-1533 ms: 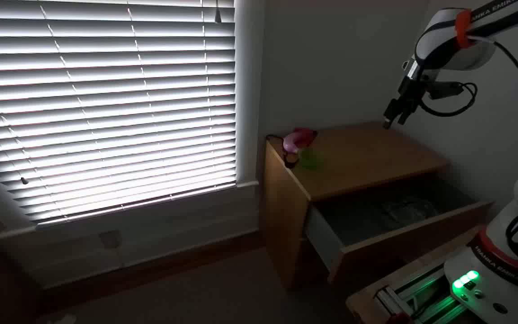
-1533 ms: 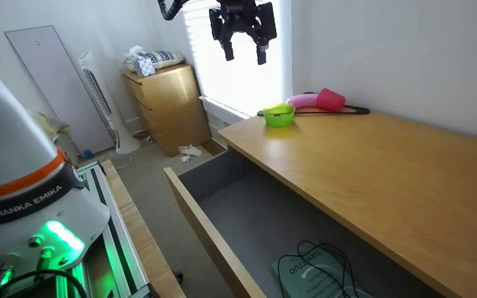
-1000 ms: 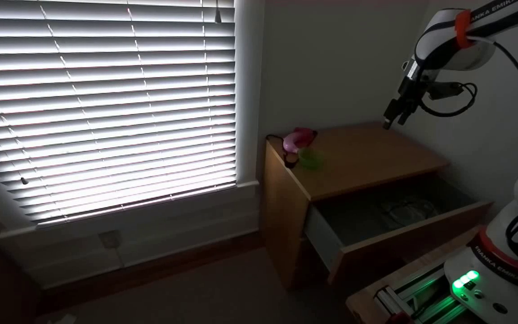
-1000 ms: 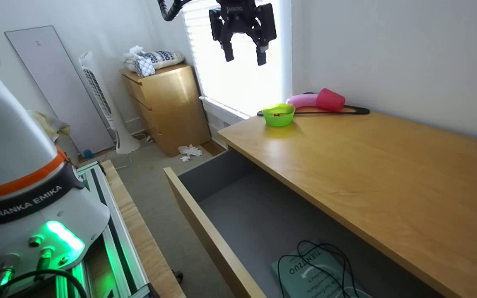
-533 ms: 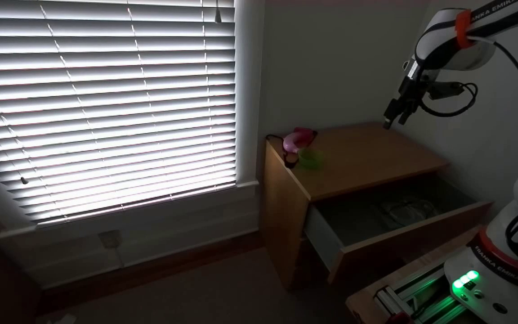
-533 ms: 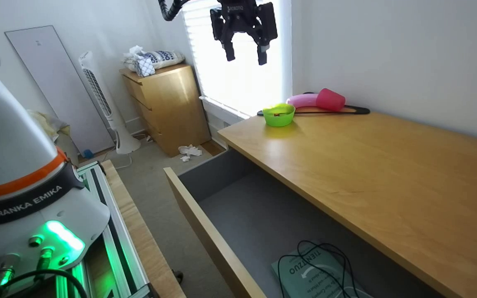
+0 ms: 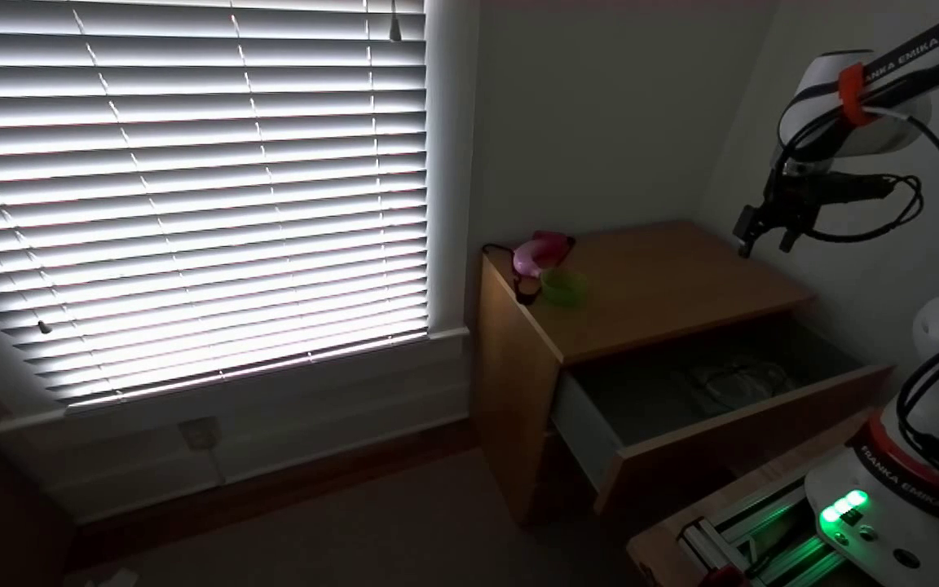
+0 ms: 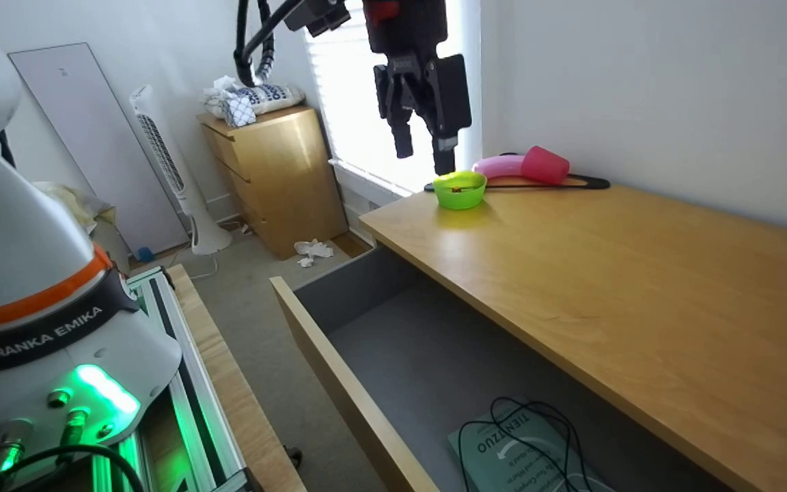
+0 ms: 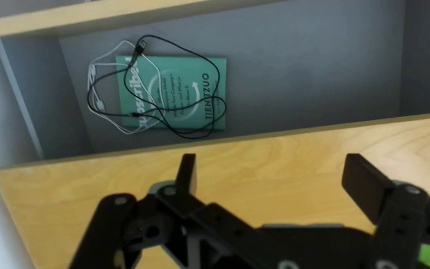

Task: Close the opened cabinet top drawer

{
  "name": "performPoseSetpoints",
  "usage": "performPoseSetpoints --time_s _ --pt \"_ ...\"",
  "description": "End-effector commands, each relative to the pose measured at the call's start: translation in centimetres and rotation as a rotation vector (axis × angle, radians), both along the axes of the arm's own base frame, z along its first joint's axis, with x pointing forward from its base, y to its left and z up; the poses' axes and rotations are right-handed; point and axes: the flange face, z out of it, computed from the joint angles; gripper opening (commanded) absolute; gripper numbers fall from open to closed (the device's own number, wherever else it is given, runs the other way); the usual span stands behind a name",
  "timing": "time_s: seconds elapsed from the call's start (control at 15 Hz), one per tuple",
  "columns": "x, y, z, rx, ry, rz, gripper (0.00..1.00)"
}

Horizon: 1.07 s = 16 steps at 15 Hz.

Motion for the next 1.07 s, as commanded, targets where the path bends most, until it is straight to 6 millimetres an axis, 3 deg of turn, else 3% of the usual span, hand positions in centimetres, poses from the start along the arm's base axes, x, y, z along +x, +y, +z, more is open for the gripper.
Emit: performPoseSetpoints --time_s 0.0,0.4,0.73,1.0 --pt "-2.9 -3.1 -3.6 -0.021 0.007 -0.201 1.00" --pt "-7.7 -9.9 -9.4 -0.044 0.029 -0.465 1.00" --pt "-11.3 -13.6 -13.9 -0.062 0.036 -0.611 1.00" --pt "-12.7 -16.1 -17.2 -0.136 0.014 -0.726 1.00"
